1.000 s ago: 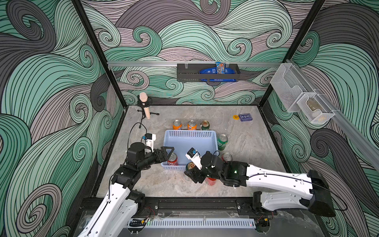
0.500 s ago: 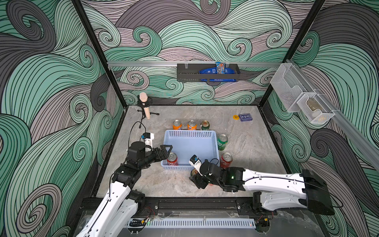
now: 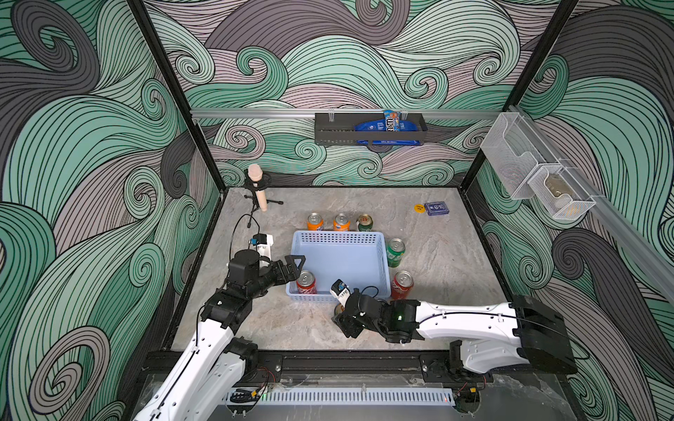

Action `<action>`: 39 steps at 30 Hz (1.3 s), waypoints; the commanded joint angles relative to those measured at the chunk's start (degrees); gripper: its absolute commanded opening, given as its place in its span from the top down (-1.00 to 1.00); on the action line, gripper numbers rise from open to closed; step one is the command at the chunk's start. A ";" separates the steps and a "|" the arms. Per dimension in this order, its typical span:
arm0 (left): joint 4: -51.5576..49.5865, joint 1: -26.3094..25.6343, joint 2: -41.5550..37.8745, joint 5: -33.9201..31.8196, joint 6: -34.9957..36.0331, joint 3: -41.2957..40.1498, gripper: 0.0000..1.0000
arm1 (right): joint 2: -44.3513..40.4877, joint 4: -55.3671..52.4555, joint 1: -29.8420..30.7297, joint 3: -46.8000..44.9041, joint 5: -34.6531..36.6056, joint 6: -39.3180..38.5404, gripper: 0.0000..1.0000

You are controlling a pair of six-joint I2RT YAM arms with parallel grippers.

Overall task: Take out the drinks from the basket
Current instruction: Place the drink at the center of the board.

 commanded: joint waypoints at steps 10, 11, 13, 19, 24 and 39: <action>1.27 -0.08 -1.05 -0.85 1.54 1.16 -0.97 | 2.18 3.08 1.17 1.89 2.06 2.54 -0.20; 1.28 -0.10 -1.17 -0.83 1.45 1.23 -0.97 | 2.15 3.01 1.39 1.90 2.20 2.60 -0.20; 1.28 -0.10 -1.40 -0.79 1.42 1.15 -0.97 | 2.06 3.04 1.58 1.81 2.38 2.82 -0.22; 1.19 -0.14 -1.71 -0.65 1.47 1.13 -0.97 | 2.55 3.07 2.11 1.87 2.74 3.03 -0.38; 1.10 -0.11 -2.07 -0.65 1.46 1.15 -0.97 | 2.50 3.06 2.43 2.22 3.04 2.97 -0.56; 0.33 -0.10 -3.92 -3.20 -1.68 0.10 -0.97 | -7.26 2.34 2.04 4.40 6.89 2.88 -0.86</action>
